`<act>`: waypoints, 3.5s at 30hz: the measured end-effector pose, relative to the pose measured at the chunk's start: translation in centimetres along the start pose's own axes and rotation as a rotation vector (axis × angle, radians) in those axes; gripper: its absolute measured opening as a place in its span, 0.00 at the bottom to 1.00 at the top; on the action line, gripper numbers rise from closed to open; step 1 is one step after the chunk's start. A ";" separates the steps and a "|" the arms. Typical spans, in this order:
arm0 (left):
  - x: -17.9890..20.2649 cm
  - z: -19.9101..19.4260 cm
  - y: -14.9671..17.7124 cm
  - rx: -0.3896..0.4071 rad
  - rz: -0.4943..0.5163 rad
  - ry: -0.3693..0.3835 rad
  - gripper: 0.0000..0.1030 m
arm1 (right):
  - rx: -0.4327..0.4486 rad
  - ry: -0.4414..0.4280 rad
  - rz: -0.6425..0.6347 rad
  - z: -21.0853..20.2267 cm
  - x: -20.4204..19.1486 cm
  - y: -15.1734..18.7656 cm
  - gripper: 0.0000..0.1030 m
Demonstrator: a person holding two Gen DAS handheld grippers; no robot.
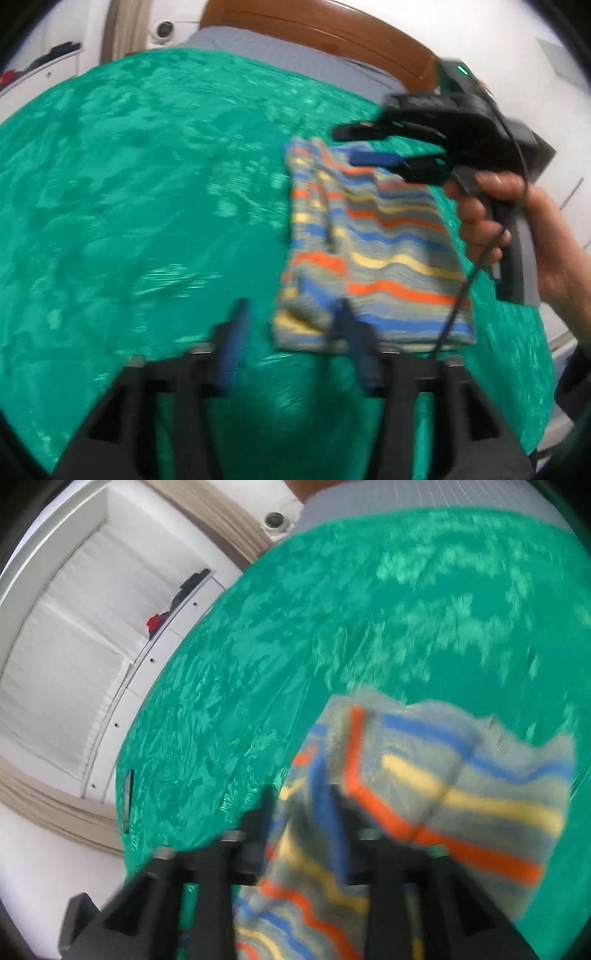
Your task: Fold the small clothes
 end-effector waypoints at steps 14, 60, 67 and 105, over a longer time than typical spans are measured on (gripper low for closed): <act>-0.5 2.3 -2.0 -0.059 0.019 -0.193 0.83 | -0.019 0.294 -0.286 -8.1 -1.5 13.9 0.42; -3.5 -0.4 -1.7 -0.045 0.150 -0.206 0.93 | 0.167 0.446 -0.138 -9.7 -1.7 21.8 0.61; -5.1 1.3 -1.3 -0.012 0.141 -0.223 0.95 | 0.363 0.613 0.058 -14.8 2.7 27.1 0.72; -5.5 4.1 1.7 0.060 0.208 -0.236 0.99 | 0.335 0.684 0.145 -11.1 7.5 29.1 1.00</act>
Point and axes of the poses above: each gripper's, at about its wrist camera, not at the fingertips, and z roughly the way its jaws point, x to its right, y to its underside, the point moved 3 cm from there along z, roughly the way its jaws point, and after that the axes turned 6 degrees about -x, right-handed, at the moved point
